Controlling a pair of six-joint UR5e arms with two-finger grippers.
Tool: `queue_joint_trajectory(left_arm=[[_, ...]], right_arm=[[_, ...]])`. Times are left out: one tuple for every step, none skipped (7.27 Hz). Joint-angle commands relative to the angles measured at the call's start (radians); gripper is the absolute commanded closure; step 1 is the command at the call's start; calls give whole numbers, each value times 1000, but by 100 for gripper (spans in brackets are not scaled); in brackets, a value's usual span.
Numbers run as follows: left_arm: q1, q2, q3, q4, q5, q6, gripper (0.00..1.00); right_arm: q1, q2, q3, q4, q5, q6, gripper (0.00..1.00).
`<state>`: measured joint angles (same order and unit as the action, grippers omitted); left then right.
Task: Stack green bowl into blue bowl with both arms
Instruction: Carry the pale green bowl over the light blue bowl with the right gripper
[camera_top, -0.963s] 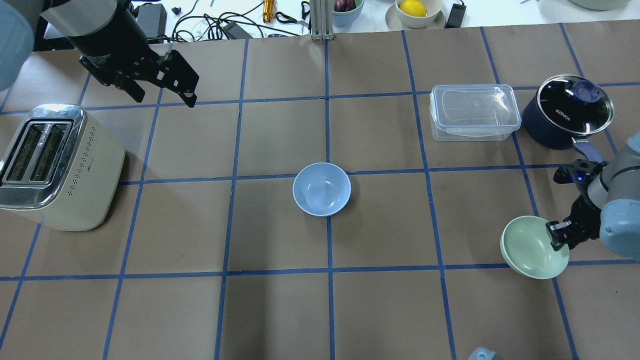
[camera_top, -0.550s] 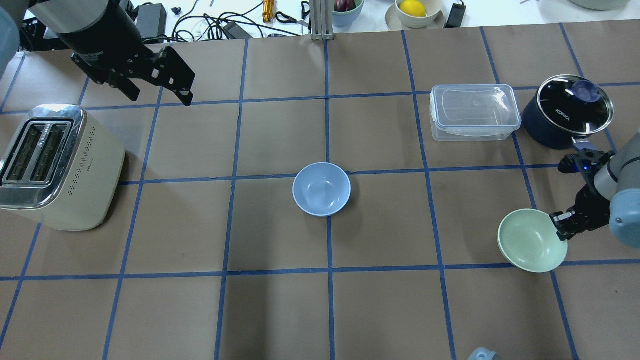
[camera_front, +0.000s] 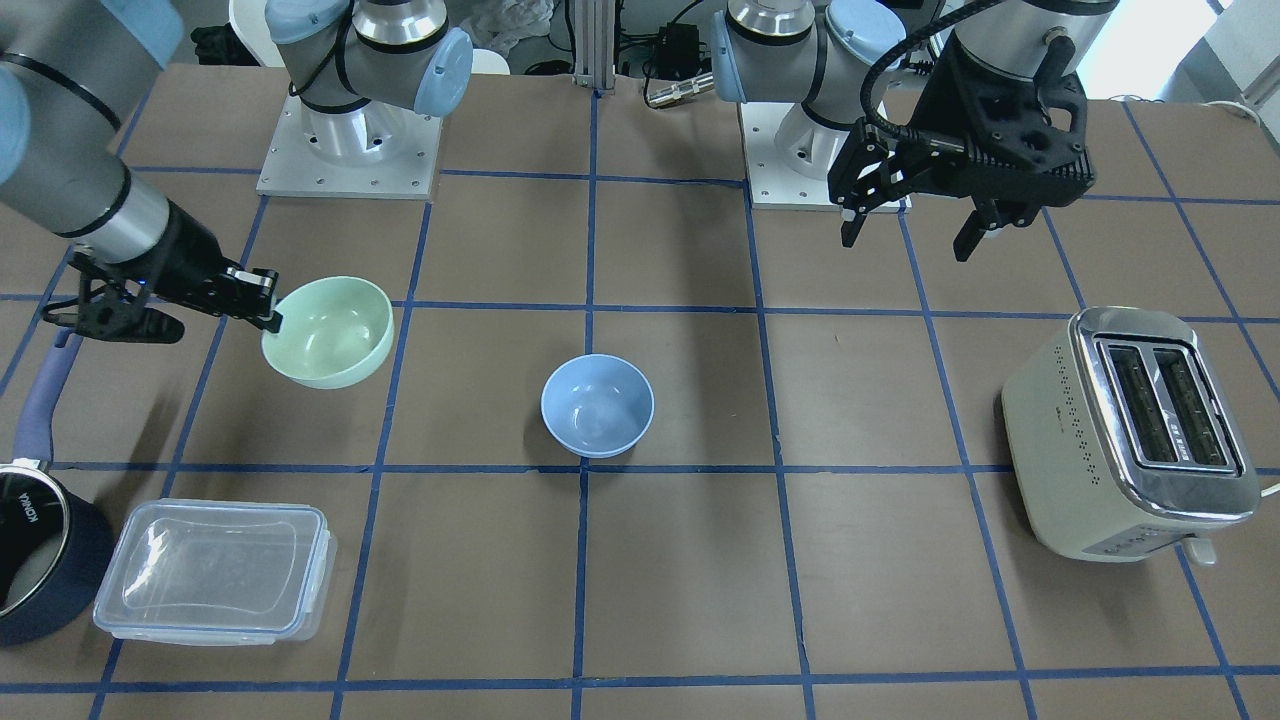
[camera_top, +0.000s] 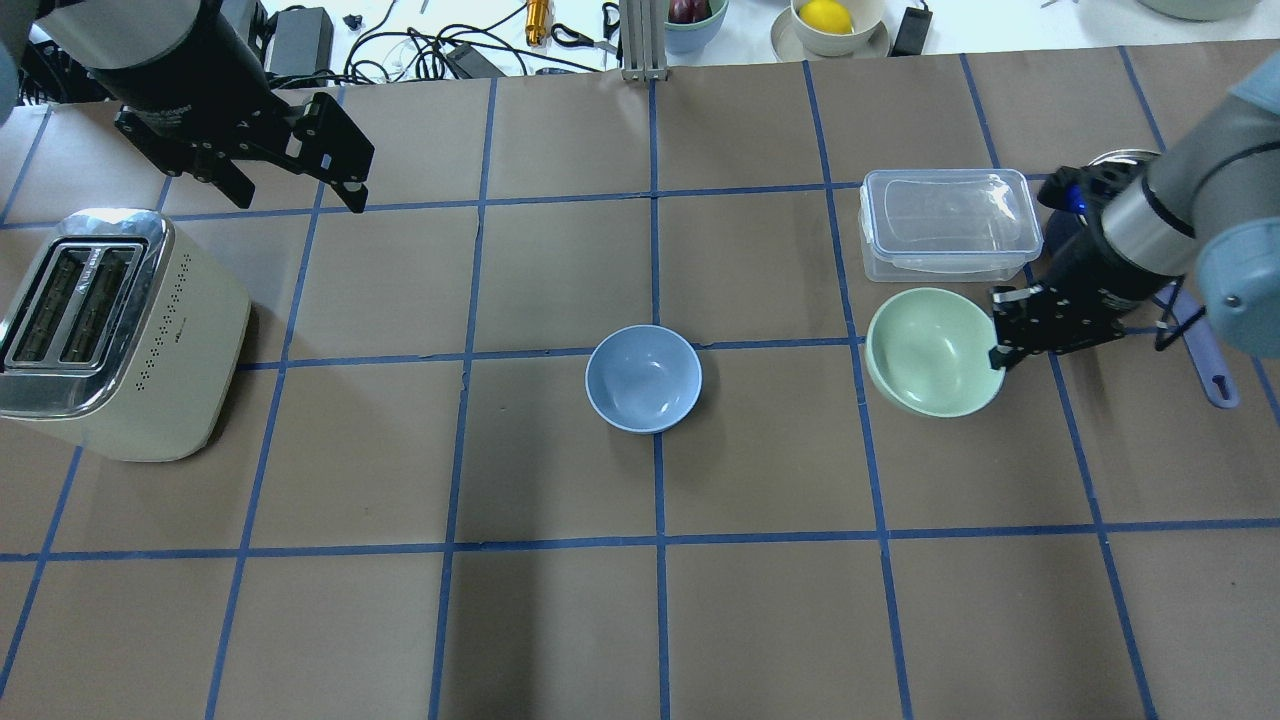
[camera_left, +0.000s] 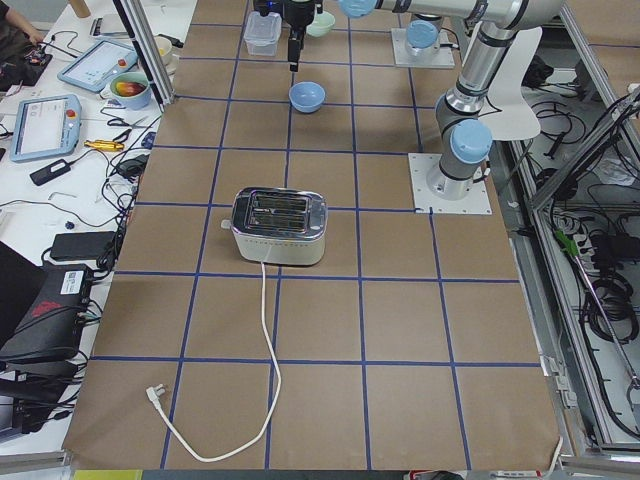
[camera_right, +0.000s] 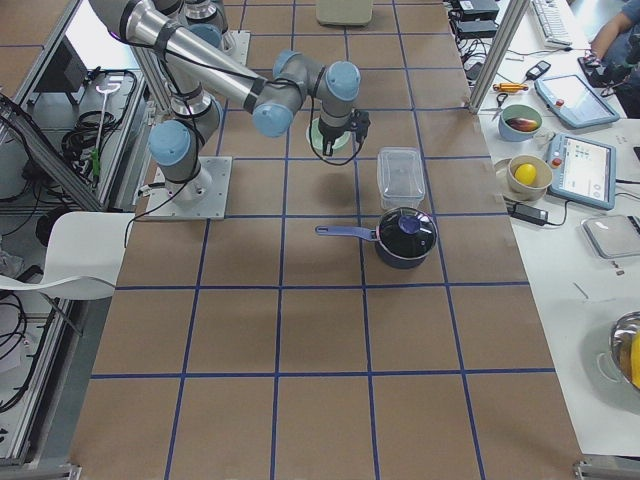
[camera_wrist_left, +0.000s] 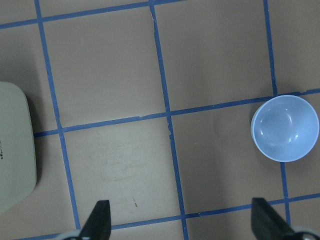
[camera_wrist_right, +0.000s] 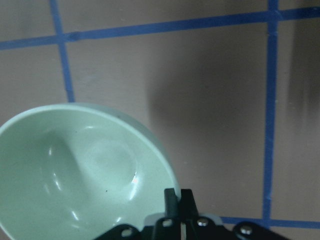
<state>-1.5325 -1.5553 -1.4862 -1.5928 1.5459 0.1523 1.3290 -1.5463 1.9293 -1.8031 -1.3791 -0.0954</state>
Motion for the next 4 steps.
queue_joint_trajectory(left_arm=[[-1,1,3,2,-1,-23,0],[-1,9,3,1,6,-23,0],[-1,15,-3,1,2,-23,0],[-1,14,-5,1,0,-25,0]], right_arm=[[270,101,-105,-64,14,378,100],[347,154,-143,-65,29,419,100],[404,191,-159,-79,117,480,100],[442,205,-159,-112,114,534,100]])
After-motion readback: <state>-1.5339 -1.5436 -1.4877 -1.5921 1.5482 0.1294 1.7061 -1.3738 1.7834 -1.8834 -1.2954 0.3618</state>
